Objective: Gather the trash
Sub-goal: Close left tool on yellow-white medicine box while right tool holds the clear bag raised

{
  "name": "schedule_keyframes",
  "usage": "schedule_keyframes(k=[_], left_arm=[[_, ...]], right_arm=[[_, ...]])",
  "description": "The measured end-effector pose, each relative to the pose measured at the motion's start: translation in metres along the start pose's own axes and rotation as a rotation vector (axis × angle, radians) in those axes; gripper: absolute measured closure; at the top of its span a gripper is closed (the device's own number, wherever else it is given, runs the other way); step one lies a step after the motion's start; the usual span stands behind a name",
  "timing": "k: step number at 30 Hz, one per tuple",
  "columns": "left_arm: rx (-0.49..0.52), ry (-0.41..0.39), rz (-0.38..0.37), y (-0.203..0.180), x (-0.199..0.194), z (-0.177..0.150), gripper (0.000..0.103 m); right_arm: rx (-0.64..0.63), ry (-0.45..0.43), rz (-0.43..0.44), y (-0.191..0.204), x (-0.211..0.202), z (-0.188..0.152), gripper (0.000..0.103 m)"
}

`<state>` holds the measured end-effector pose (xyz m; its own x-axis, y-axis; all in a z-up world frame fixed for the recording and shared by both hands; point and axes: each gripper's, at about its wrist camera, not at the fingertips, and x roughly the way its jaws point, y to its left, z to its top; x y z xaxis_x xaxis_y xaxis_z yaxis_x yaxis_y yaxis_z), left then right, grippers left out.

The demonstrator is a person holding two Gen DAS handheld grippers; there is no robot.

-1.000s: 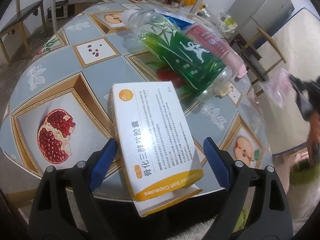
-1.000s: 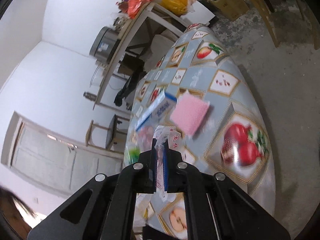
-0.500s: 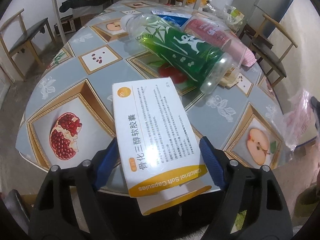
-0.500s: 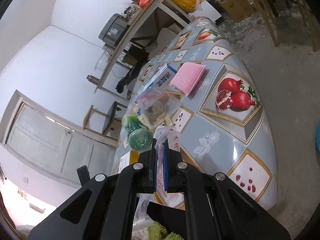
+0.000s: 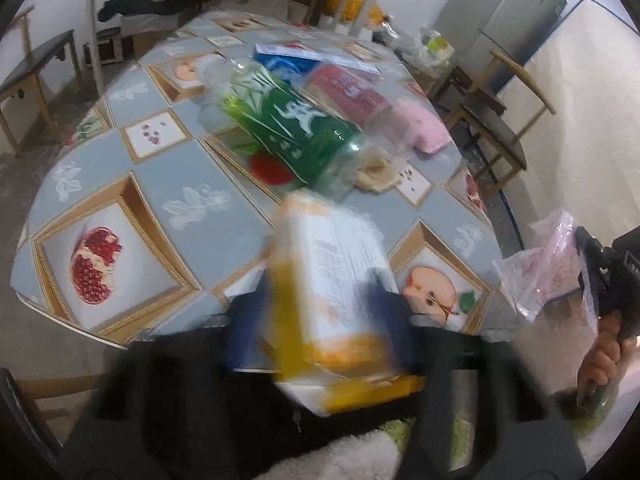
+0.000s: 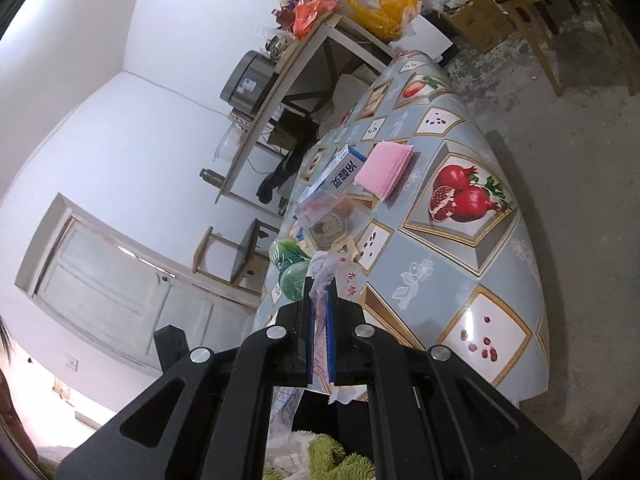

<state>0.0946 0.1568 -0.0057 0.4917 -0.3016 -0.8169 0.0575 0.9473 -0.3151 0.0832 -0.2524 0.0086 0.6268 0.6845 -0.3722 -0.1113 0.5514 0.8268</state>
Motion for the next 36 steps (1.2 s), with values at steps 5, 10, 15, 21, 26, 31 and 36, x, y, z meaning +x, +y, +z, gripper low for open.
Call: schedule_keyframes(k=[5,10,15,21,26,31,36], left_arm=[[-0.011,0.091,0.014,-0.002,0.021,-0.005,0.038],[-0.029,0.055,-0.060,-0.010,0.018,-0.002,0.018],[0.113,0.109,-0.019,-0.042,0.034,0.005,0.014],[0.233,0.181,0.061,-0.062,0.062,0.002,0.014],[0.268,0.181,0.070,-0.068,0.067,0.001,0.033],[0.277,0.166,0.056,-0.073,0.065,0.002,0.035],[0.296,0.126,0.010,-0.096,0.051,0.013,0.035]], right_arm=[[0.010,0.003,-0.003,-0.006,-0.003,-0.004,0.098],[0.019,0.003,0.000,-0.011,-0.006,-0.006,0.098],[0.036,0.019,0.008,-0.016,0.000,-0.006,0.098],[0.031,0.035,0.023,-0.015,0.005,-0.006,0.098],[0.024,0.035,0.036,-0.015,0.005,-0.005,0.098],[0.014,0.014,0.052,-0.017,-0.004,-0.002,0.098],[0.016,-0.053,0.048,-0.022,-0.030,0.003,0.098]])
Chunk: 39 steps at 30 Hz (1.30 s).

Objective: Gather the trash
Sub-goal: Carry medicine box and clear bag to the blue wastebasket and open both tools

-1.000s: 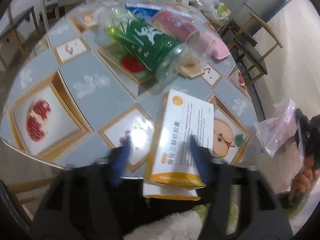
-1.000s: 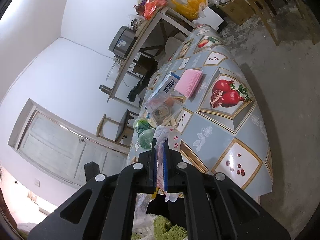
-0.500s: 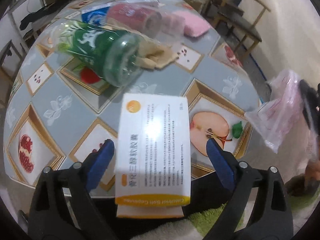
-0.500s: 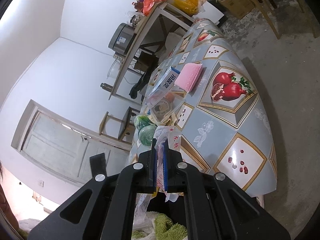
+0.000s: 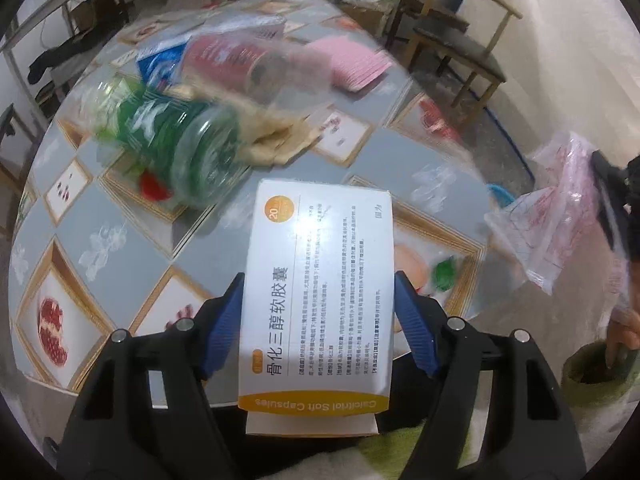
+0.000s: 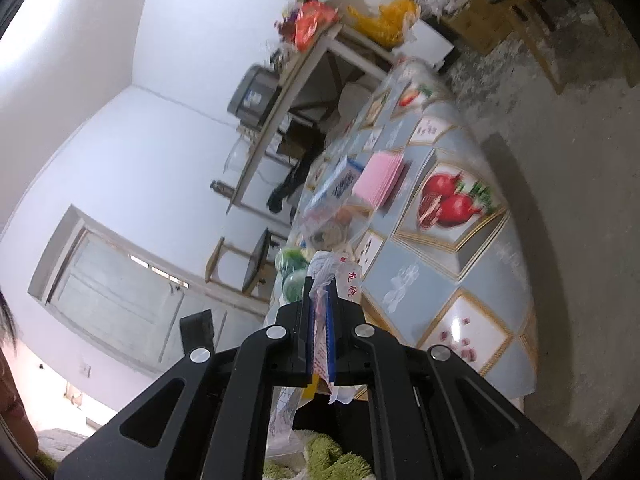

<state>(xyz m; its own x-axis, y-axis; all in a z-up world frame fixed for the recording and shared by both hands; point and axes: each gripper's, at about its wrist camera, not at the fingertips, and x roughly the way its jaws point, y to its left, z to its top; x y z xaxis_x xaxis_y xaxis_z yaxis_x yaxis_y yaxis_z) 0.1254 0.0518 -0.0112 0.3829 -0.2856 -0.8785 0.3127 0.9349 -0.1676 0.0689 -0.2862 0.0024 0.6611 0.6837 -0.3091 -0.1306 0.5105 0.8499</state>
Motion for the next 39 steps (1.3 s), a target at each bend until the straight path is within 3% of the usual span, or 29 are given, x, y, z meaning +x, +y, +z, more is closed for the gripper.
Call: schedule_keyframes(k=[4,9,13,16,21,25,27,28,30,31,34,39], left_arm=[[0.064,-0.050,-0.085,-0.033,-0.010,0.025,0.035],[0.179,-0.071,-0.250,-0.105,-0.001,0.076,0.035],[0.262,-0.002,-0.383,-0.180,0.034,0.116,0.034],[0.305,0.093,-0.452,-0.238,0.075,0.136,0.034],[0.358,0.252,-0.474,-0.323,0.153,0.143,0.034],[0.390,0.306,-0.472,-0.378,0.198,0.141,0.034],[0.371,0.340,-0.485,-0.401,0.219,0.140,0.029],[0.354,0.356,-0.499,-0.413,0.230,0.141,0.018],[0.329,0.341,-0.494,-0.423,0.242,0.142,0.017],[0.327,0.328,-0.482,-0.428,0.244,0.142,0.017],[0.336,0.301,-0.473,-0.432,0.243,0.140,0.017],[0.340,0.260,-0.502,-0.409,0.225,0.143,0.017]], right_arm=[[0.011,-0.126,-0.054,-0.012,-0.049,0.010,0.098],[0.071,-0.334,-0.209,-0.044,-0.140,0.017,0.098],[0.146,-0.438,-0.359,-0.077,-0.195,0.017,0.098],[0.216,-0.461,-0.420,-0.108,-0.214,0.019,0.098],[0.359,-0.466,-0.506,-0.179,-0.224,0.031,0.098],[0.432,-0.469,-0.577,-0.233,-0.224,0.052,0.097],[0.451,-0.488,-0.635,-0.255,-0.225,0.061,0.093],[0.468,-0.495,-0.662,-0.270,-0.225,0.065,0.091],[0.512,-0.491,-0.706,-0.296,-0.224,0.071,0.060],[0.528,-0.491,-0.724,-0.304,-0.223,0.070,0.057],[0.547,-0.492,-0.808,-0.323,-0.224,0.067,0.057],[0.520,-0.508,-0.806,-0.323,-0.228,0.052,0.056]])
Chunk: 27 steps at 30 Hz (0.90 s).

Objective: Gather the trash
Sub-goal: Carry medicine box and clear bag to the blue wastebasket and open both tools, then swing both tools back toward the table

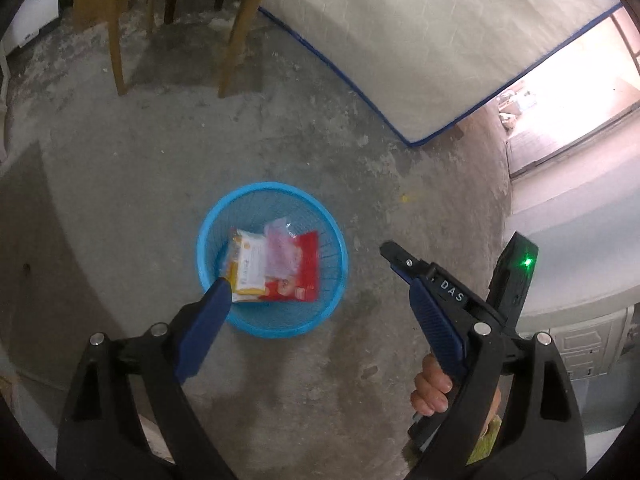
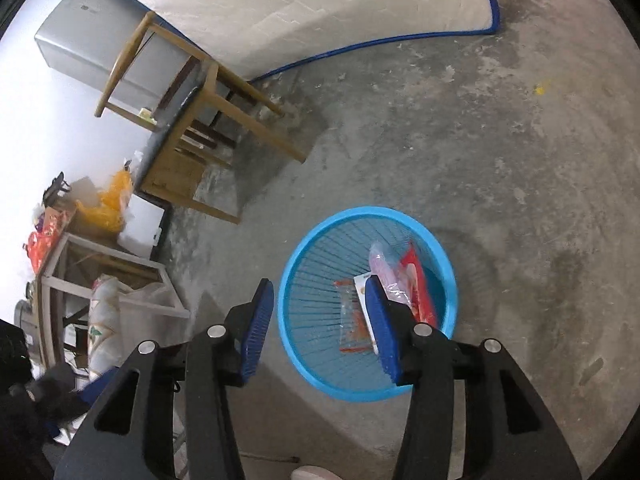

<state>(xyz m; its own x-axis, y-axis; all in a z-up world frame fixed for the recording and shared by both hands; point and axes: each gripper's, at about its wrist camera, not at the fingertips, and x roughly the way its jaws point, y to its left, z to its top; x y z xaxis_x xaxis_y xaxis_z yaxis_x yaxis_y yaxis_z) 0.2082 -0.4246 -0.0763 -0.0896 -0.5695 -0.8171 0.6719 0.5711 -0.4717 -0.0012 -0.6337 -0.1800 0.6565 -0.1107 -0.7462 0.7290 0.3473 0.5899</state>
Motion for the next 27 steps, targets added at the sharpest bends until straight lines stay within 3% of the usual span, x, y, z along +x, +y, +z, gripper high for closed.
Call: schedule_keyframes(k=[4,9,14,17,21,27], left_arm=[[0.007,-0.055,-0.006,0.008,-0.032,-0.009,0.017],[0.032,-0.176,-0.019,0.020,-0.103,-0.041,0.014],[0.089,-0.264,-0.022,0.032,-0.170,-0.089,0.012],[0.084,-0.325,0.009,0.050,-0.211,-0.131,0.010],[0.022,-0.413,0.110,0.089,-0.264,-0.193,0.009],[-0.172,-0.526,0.295,0.162,-0.331,-0.281,0.009]], right_arm=[[-0.014,0.004,0.003,-0.003,-0.015,-0.015,0.056],[-0.084,0.022,0.014,0.012,-0.046,-0.042,0.052],[-0.215,0.043,0.112,0.051,-0.085,-0.078,0.044],[-0.313,0.069,0.164,0.088,-0.103,-0.096,0.039],[-0.471,0.088,0.256,0.156,-0.122,-0.120,0.030],[-0.772,0.178,0.470,0.284,-0.133,-0.186,0.017]])
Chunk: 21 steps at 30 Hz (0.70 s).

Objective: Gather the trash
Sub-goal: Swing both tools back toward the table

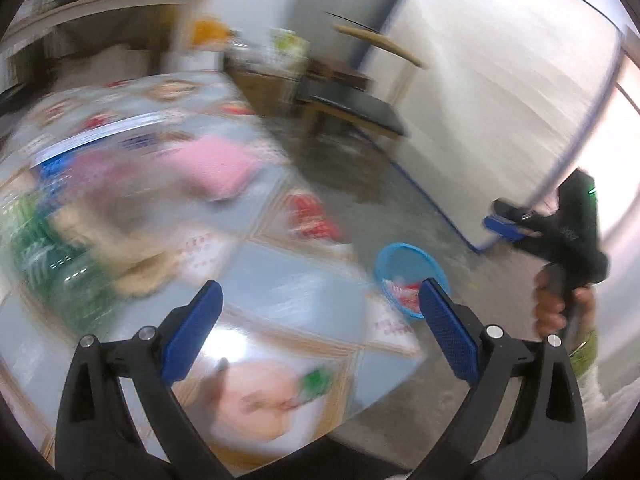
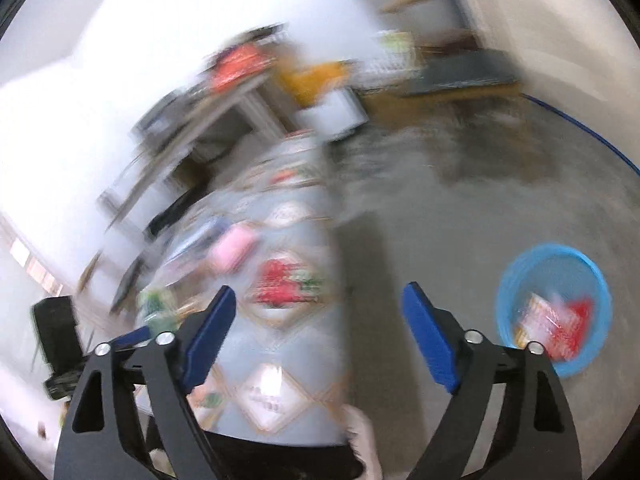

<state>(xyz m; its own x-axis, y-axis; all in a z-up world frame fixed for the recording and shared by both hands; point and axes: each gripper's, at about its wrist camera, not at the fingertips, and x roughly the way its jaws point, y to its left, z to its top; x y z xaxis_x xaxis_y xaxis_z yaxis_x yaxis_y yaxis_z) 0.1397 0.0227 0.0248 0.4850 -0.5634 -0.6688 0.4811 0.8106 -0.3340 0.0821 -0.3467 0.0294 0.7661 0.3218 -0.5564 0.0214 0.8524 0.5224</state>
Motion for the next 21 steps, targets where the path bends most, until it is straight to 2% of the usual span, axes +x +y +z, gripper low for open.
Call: schedule_keyframes(k=[4,9,14,17,21], left_arm=[[-0.099,-0.067,0.108,0.056,-0.037,-0.020,0.009],[-0.205,-0.152,0.180,0.100,-0.061,-0.035,0.008],[-0.277,-0.170,0.170,0.132,-0.070,-0.045,0.008],[-0.287,-0.171,0.156,0.140,-0.073,-0.049,0.009],[-0.286,-0.174,0.139,0.150,-0.069,-0.054,0.008]], right_arm=[[-0.178,0.122,0.160,0.089,0.065,0.018,0.014],[-0.354,0.284,0.245,0.181,0.150,0.028,0.011],[-0.507,0.394,0.175,0.248,0.241,0.033,0.011],[-0.565,0.468,0.156,0.266,0.279,0.032,0.011],[-0.570,0.536,0.125,0.266,0.310,0.034,0.011]])
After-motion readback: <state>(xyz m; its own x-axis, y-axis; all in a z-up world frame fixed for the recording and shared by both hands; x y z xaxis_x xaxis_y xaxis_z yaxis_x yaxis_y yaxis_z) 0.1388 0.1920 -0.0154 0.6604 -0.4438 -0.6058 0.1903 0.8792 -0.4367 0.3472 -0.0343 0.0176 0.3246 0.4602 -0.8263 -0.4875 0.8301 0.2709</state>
